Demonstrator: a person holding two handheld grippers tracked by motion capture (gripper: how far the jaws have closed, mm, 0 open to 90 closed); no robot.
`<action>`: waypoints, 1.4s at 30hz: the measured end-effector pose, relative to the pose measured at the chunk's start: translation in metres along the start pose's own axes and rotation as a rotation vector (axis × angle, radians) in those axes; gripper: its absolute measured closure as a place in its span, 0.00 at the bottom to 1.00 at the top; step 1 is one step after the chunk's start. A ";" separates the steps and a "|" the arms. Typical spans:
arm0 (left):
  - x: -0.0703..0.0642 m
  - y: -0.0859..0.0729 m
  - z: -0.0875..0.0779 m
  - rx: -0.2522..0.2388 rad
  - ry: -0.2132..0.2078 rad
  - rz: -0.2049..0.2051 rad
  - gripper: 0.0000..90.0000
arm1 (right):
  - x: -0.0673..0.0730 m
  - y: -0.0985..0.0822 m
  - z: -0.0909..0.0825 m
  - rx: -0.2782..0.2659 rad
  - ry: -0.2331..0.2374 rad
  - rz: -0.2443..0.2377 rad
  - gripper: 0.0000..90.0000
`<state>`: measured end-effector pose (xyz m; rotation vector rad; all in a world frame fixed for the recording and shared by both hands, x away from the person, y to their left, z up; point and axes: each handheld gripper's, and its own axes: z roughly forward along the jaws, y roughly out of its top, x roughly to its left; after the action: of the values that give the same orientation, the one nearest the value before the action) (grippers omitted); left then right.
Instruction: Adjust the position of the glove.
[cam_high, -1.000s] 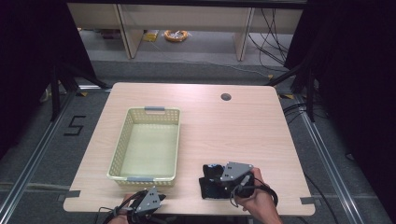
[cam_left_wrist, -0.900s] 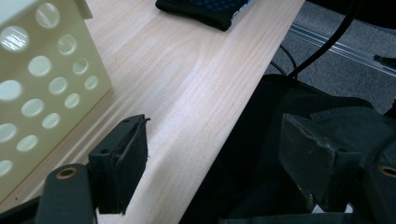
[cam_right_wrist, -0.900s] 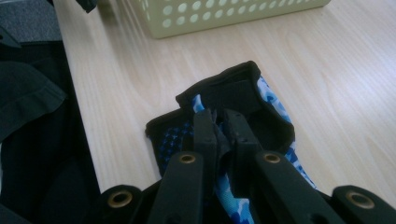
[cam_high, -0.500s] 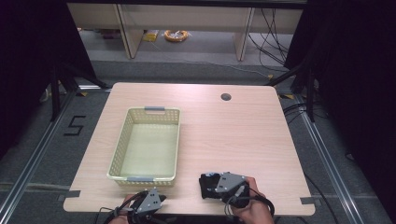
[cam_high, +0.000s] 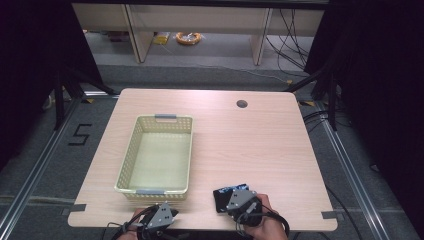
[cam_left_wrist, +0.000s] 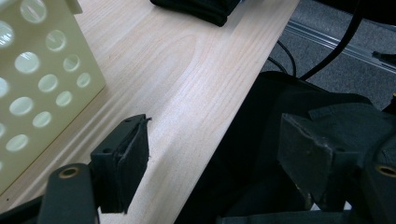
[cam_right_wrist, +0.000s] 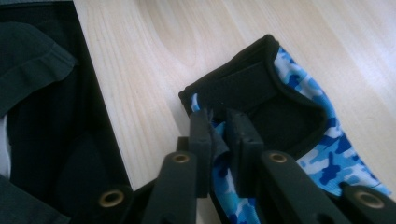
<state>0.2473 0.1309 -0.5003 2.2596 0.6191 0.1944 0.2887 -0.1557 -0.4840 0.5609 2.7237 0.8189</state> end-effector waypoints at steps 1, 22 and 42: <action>-0.001 0.000 0.000 0.000 0.000 -0.012 0.27 | -0.001 -0.001 0.000 -0.005 0.007 0.010 0.84; 0.000 -0.001 0.003 0.012 -0.013 -0.026 0.28 | -0.055 -0.048 -0.027 -0.092 -0.118 0.589 0.45; -0.002 0.000 0.005 0.017 -0.011 -0.018 0.28 | -0.055 -0.036 -0.001 -0.005 -0.068 0.429 0.75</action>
<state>0.2477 0.1268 -0.5042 2.2693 0.6369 0.1683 0.3266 -0.2075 -0.4973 1.1747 2.5723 0.8779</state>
